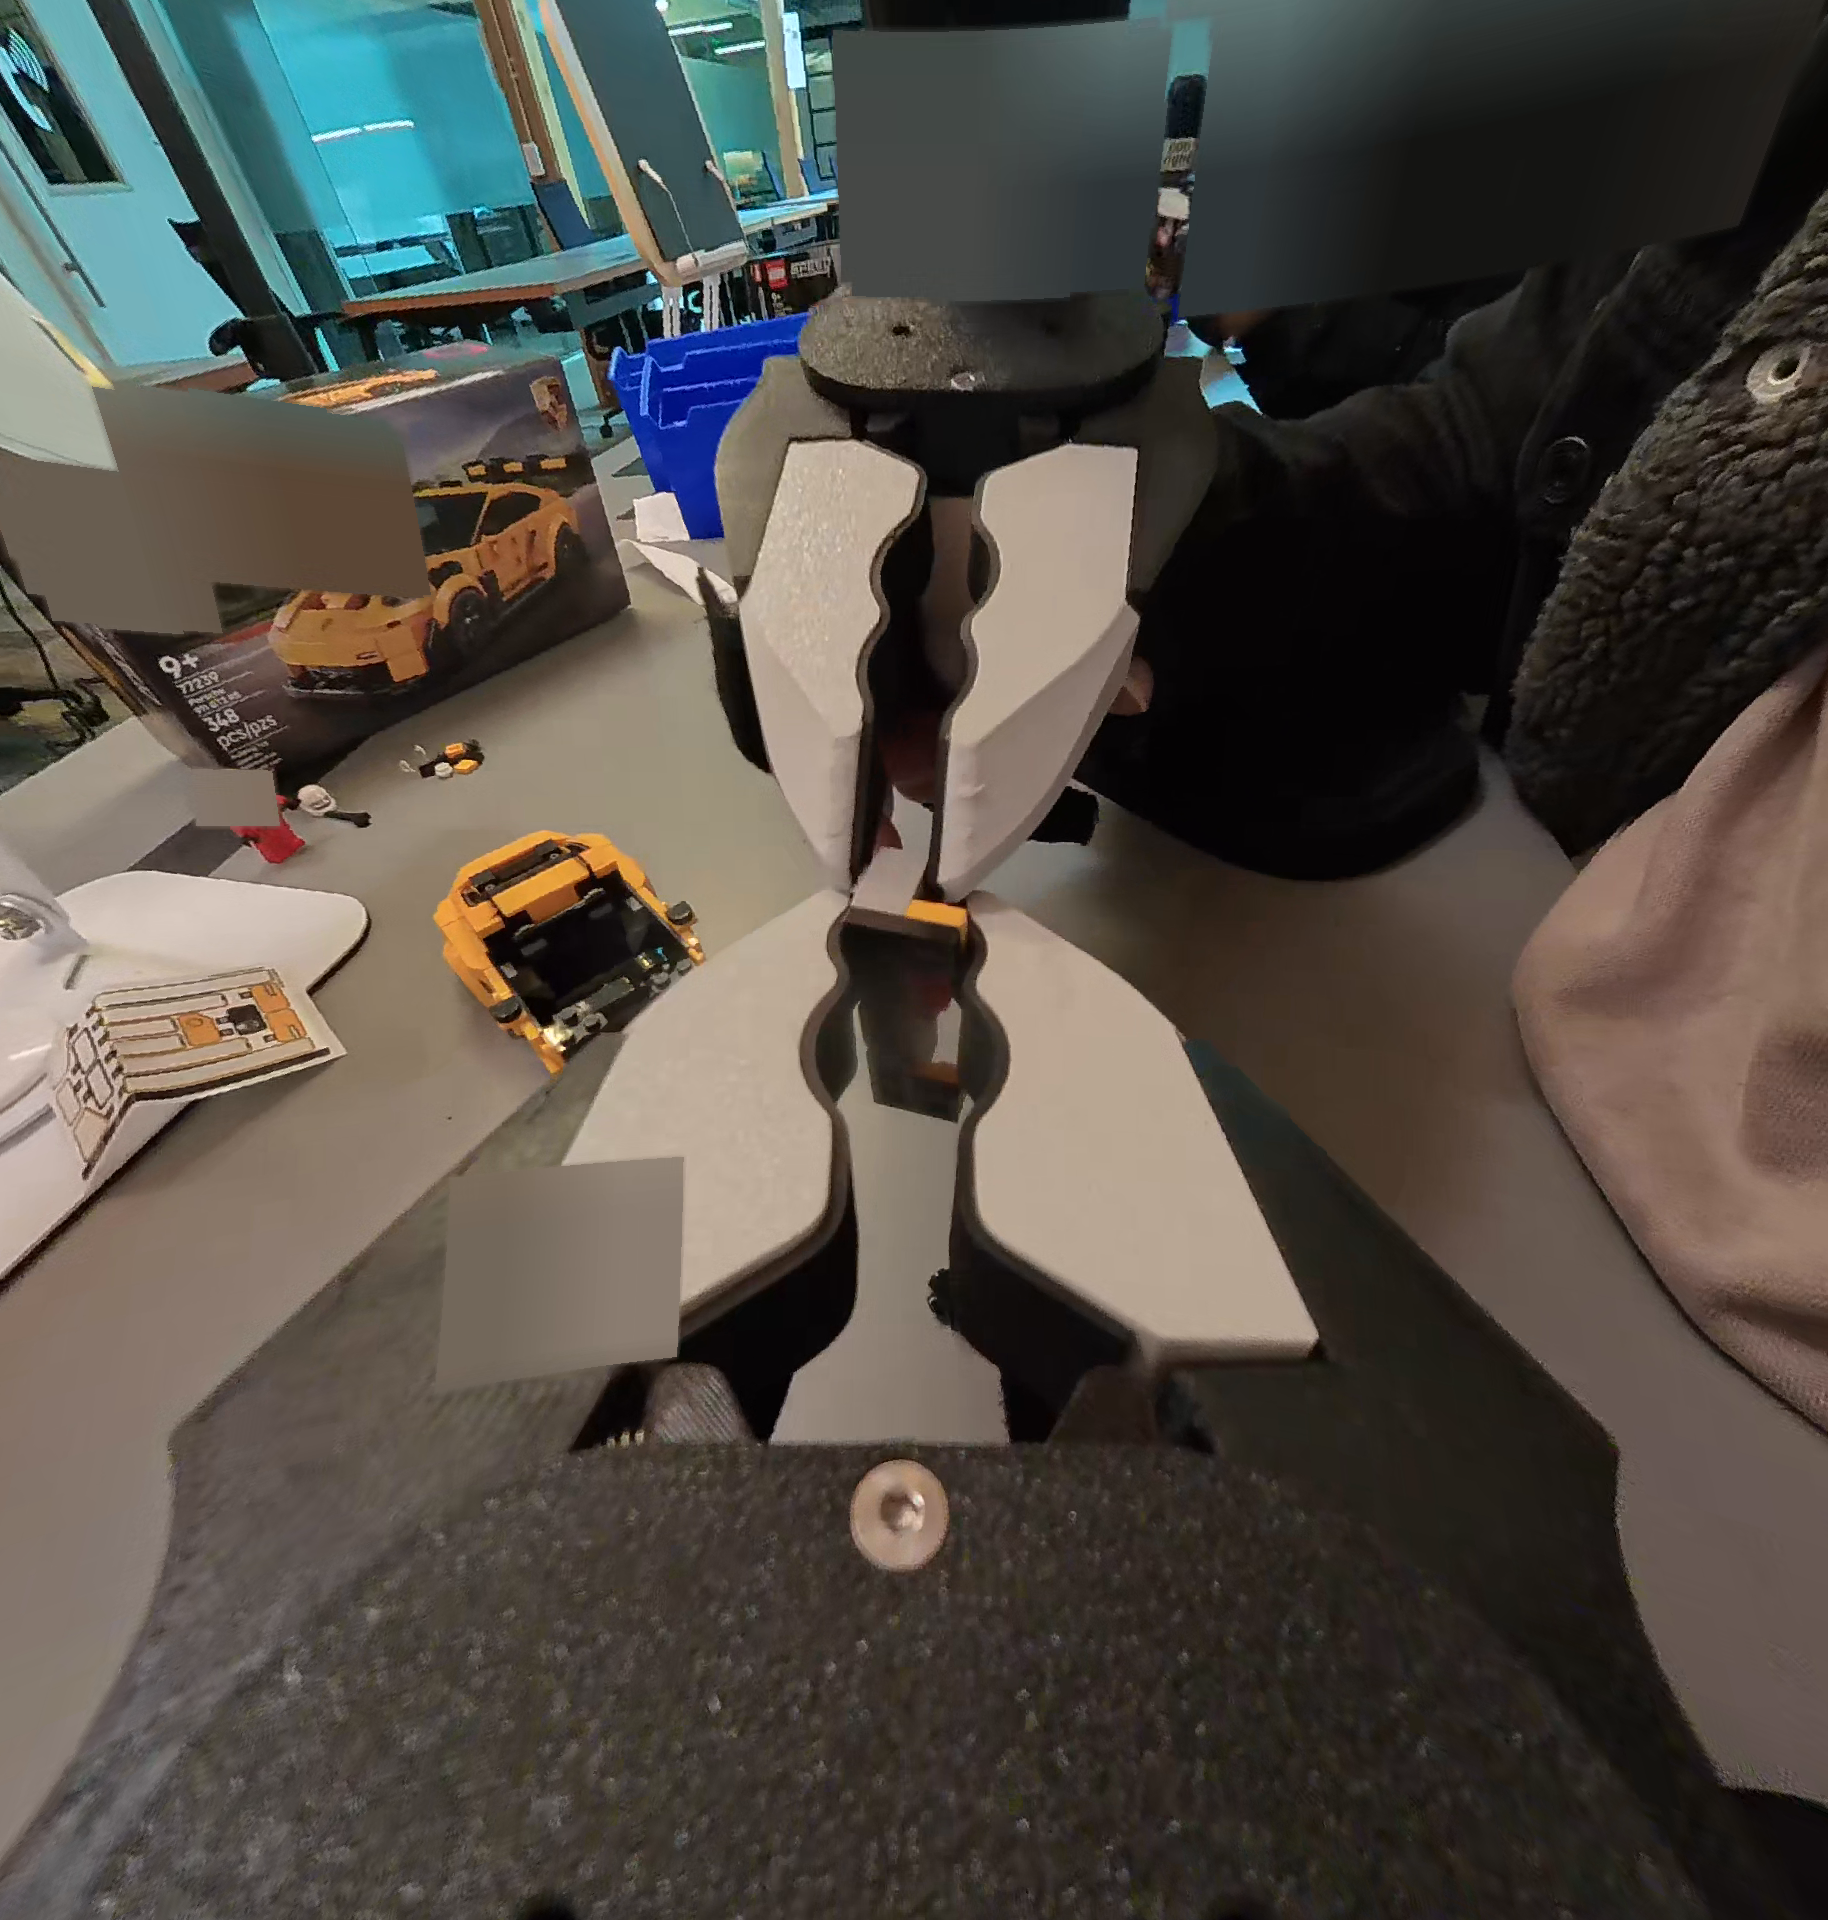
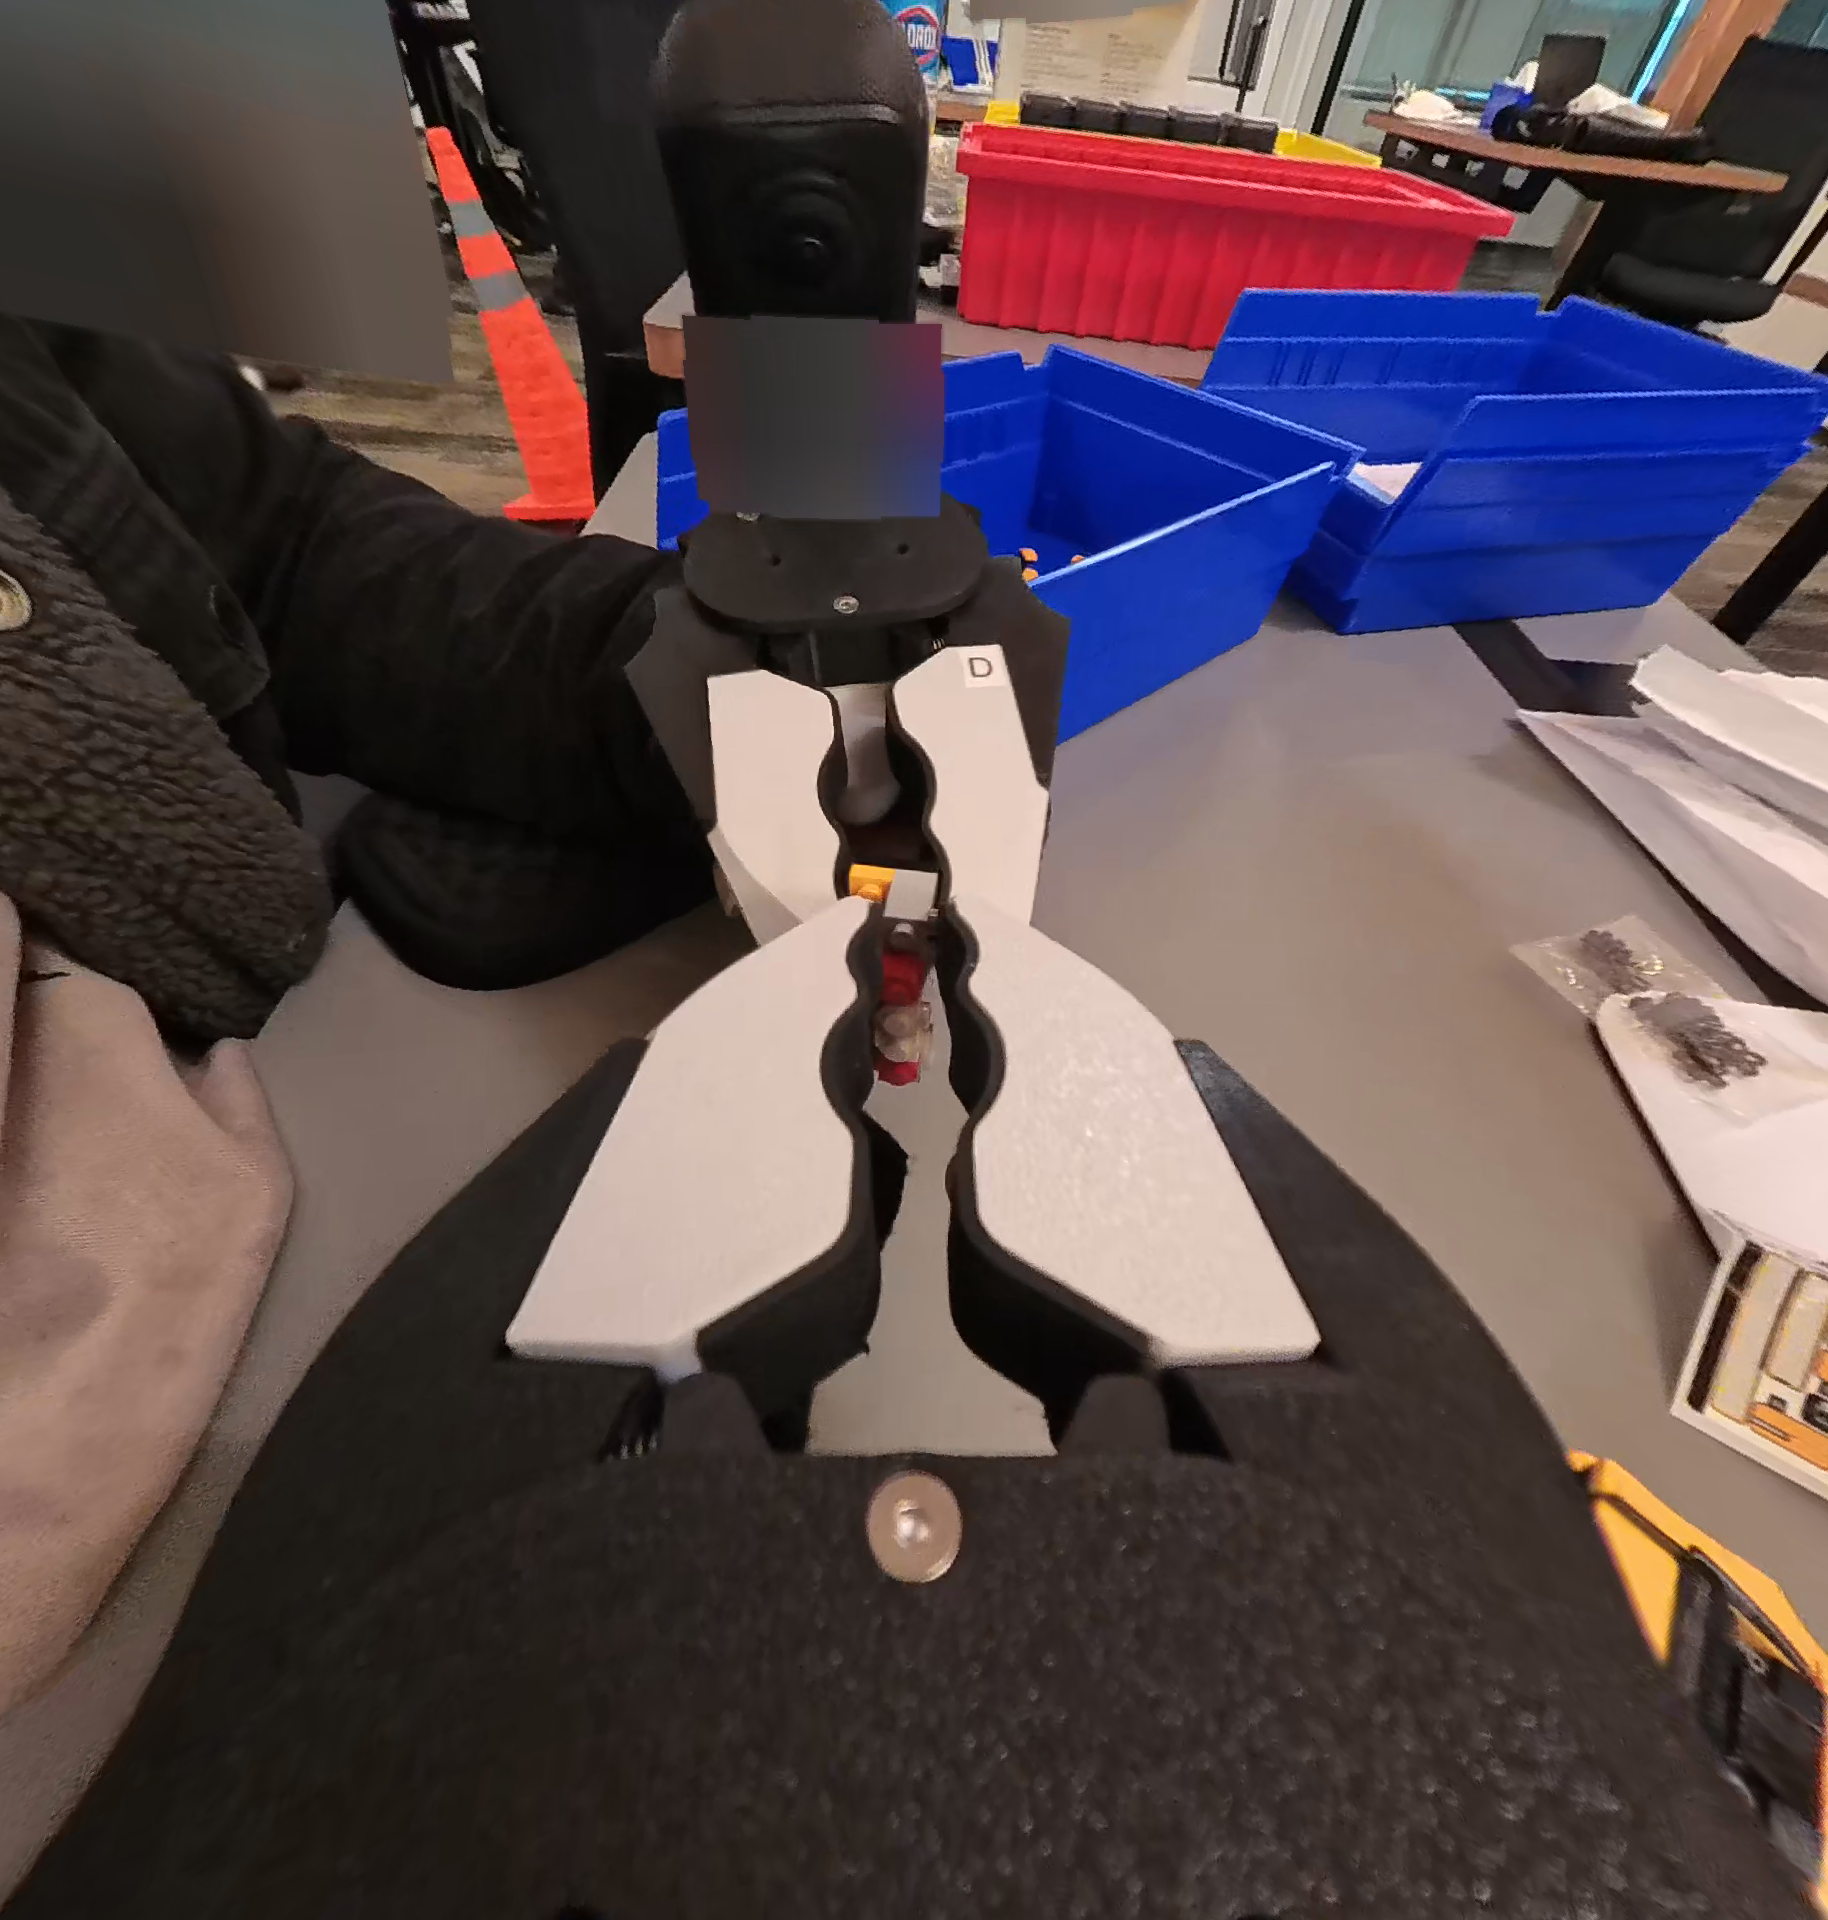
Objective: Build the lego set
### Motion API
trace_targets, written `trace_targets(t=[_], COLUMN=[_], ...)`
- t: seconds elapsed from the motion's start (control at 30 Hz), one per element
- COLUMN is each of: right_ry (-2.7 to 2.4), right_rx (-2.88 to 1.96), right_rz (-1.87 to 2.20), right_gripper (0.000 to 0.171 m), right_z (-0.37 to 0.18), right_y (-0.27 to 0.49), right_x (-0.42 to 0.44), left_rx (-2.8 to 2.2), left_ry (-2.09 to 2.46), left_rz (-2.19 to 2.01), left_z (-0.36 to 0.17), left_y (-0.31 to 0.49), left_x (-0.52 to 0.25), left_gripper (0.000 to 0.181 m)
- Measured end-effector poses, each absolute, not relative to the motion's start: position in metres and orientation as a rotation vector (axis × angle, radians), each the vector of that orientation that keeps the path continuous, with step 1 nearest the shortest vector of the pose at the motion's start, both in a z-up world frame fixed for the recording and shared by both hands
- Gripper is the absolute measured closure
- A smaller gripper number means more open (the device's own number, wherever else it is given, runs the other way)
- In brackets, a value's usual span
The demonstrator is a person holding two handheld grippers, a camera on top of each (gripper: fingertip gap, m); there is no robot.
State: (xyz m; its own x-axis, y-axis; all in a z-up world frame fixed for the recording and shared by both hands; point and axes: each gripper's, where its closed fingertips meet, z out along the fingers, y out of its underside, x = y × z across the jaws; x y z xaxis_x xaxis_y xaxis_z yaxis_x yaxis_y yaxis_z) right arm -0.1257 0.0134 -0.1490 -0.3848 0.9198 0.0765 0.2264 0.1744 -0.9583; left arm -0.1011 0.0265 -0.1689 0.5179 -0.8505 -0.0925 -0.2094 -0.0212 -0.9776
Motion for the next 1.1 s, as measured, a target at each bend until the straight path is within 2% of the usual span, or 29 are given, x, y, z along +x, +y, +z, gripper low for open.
trace_targets(t=[0.23,0.67,1.1], right_ry=[-1.79,-1.837,-1.799], right_rx=[-0.996,-0.905,-0.879], right_rz=[1.248,1.118,1.108], right_gripper=[0.162,0.157,0.162], right_z=[-0.142,-0.146,-0.138], right_y=[0.011,0.015,0.01], right_x=[-0.115,-0.109,-0.112], left_rx=[-1.502,-1.46,-1.42], left_ry=[0.971,0.964,0.953], left_rz=[-0.678,-0.631,-0.708], left_z=[-0.167,-0.157,-0.15], left_y=[0.022,0.021,0.015], left_x=[-0.1,-0.106,-0.104], left_gripper=[0.164,0.17,0.17])
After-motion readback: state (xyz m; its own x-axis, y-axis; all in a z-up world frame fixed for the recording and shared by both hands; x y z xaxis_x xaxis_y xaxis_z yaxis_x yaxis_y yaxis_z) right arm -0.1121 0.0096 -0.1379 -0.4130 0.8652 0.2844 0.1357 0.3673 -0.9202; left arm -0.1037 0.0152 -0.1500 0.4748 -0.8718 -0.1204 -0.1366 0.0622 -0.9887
